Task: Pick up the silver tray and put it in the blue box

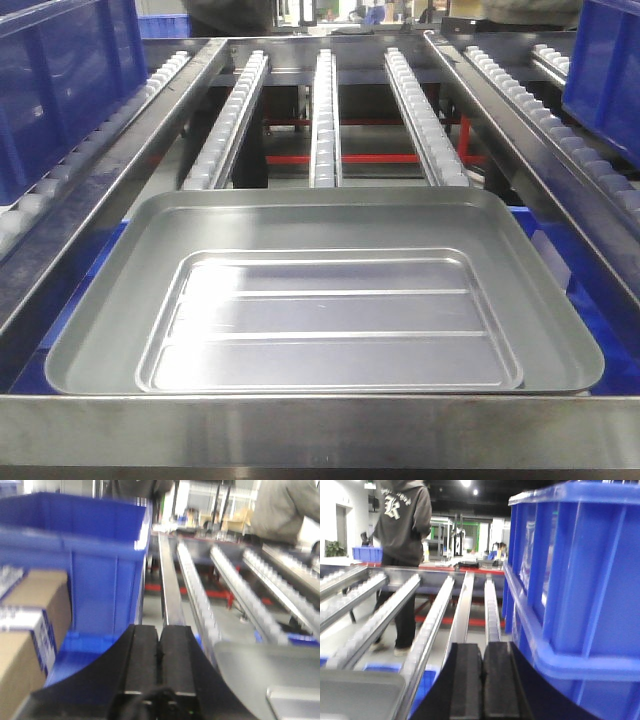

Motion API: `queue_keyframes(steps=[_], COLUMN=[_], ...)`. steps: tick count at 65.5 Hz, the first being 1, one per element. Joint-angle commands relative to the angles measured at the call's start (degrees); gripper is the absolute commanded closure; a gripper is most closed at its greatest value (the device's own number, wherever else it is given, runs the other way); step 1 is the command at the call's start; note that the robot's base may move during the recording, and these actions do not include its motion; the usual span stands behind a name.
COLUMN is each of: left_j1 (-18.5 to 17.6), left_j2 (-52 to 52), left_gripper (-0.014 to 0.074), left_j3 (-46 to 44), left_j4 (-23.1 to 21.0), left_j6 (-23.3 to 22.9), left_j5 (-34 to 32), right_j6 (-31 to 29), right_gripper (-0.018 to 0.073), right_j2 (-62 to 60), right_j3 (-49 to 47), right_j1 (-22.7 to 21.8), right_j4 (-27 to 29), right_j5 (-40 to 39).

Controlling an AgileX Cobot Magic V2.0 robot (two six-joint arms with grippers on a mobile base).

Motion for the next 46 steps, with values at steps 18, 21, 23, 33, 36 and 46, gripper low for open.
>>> queue_keyframes(steps=[18, 21, 23, 33, 36, 46], left_j1=[-0.34, -0.34, -0.34, -0.34, -0.34, -0.34], left_j2=[13.88, 18.85, 21.43, 35.79, 38.65, 46.60], left_gripper=[0.0691, 0.0691, 0.0691, 0.0691, 0.0691, 0.0691], left_j3=[-28.97, -32.66, -34.69, -42.10, -42.65, -42.76], left_j4=[-0.88, -2.19, -3.12, -5.67, -5.84, -8.87], left_j6=[0.11, 0.11, 0.11, 1.69, 1.69, 1.69], left_j5=[23.78, 29.67, 33.34, 45.37, 45.27, 45.14], right_j6=[-0.80, -0.77, -0.77, -0.77, -0.77, -0.72], right_gripper=[0.0511, 0.0511, 0.0511, 0.0511, 0.0511, 0.0511], right_j2=[10.31, 14.45, 17.16, 30.84, 33.92, 40.31], right_j3=[-24.55, -26.89, -27.89, -31.49, -32.33, -33.14], right_j1=[-0.34, -0.34, -0.34, -0.34, -0.34, -0.34], right_j4=[-0.15, -0.15, -0.15, -0.15, -0.15, -0.15], right_j5=[25.93, 29.15, 30.91, 42.16, 44.42, 44.78])
